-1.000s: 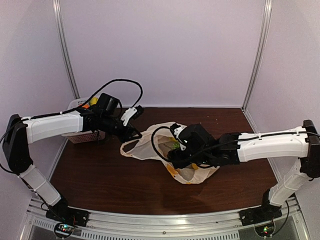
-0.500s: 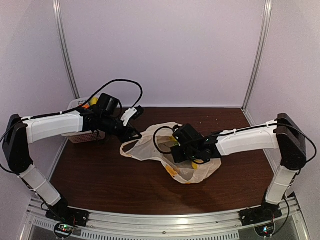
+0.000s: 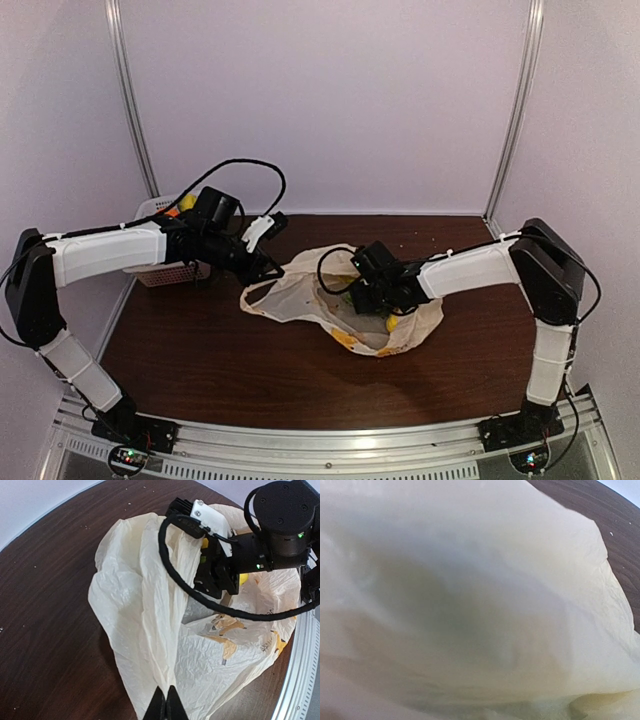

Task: Untie the knot of the plastic bag and take out the fruit
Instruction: Pick up the fake fruit from the takeout bag.

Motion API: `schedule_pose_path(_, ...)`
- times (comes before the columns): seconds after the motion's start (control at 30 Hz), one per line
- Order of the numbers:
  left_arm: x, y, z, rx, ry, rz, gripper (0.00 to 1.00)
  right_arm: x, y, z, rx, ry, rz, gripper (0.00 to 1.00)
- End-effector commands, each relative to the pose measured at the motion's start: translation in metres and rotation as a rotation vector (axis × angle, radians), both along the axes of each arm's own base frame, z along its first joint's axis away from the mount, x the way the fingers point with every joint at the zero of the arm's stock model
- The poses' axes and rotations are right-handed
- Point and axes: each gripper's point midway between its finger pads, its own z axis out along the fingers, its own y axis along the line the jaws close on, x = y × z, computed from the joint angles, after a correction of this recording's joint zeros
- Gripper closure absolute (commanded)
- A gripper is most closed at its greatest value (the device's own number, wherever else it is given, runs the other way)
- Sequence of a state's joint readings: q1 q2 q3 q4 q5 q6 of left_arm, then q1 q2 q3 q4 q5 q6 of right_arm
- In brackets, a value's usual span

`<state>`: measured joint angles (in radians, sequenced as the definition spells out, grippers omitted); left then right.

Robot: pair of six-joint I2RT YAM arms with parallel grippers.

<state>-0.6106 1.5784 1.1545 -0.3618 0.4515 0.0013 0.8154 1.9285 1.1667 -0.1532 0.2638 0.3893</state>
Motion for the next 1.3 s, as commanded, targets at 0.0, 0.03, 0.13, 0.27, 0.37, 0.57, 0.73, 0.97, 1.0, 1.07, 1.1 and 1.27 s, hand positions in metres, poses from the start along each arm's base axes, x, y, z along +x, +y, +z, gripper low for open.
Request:
schedule_pose_path(0.0,0.007,-0.004,0.005,-0.003,-0.017,0.001,1.00,0.010,-0.002,-0.022,-0.015,0.036,0.007,0.31)
schedule_pose_path(0.03,0.007,-0.004,0.005,-0.002,-0.016,0.002,1.00,0.010,-0.002,-0.027,-0.018,0.047,0.009,0.30)
schedule_pose_path(0.13,0.007,-0.004,0.004,-0.001,-0.014,0.002,1.00,0.010,-0.004,-0.039,-0.030,0.066,0.007,0.27)
schedule_pose_path(0.27,0.007,-0.004,0.004,0.001,-0.015,0.003,1.00,0.009,-0.007,-0.048,-0.045,0.082,0.004,0.25)
schedule_pose_path(0.37,0.008,-0.004,0.003,0.004,-0.015,0.005,1.00,0.009,-0.008,-0.050,-0.048,0.084,0.007,0.28)
schedule_pose_path(0.57,0.008,-0.004,0.001,0.013,-0.014,0.006,1.00,0.009,-0.007,-0.043,-0.048,0.076,0.017,0.49)
schedule_pose_path(0.73,0.009,-0.004,0.000,0.016,-0.012,0.007,1.00,0.007,-0.005,-0.032,-0.033,0.067,0.035,0.64)
schedule_pose_path(0.97,0.011,-0.003,-0.005,0.027,-0.006,0.014,1.00,-0.005,0.013,-0.005,0.063,0.059,0.119,0.80)
schedule_pose_path(1.0,0.010,-0.003,-0.005,0.028,-0.007,0.014,1.00,-0.007,0.016,0.000,0.071,0.051,0.131,0.81)
schedule_pose_path(1.07,0.011,-0.003,-0.005,0.029,-0.008,0.014,1.00,-0.012,0.022,0.012,0.079,0.031,0.158,0.84)
schedule_pose_path(1.1,0.011,-0.002,-0.005,0.030,-0.008,0.015,1.00,-0.015,0.024,0.017,0.081,0.023,0.169,0.86)
schedule_pose_path(1.27,0.011,-0.002,-0.006,0.034,-0.007,0.017,1.00,-0.030,0.033,0.039,0.112,-0.013,0.212,0.92)
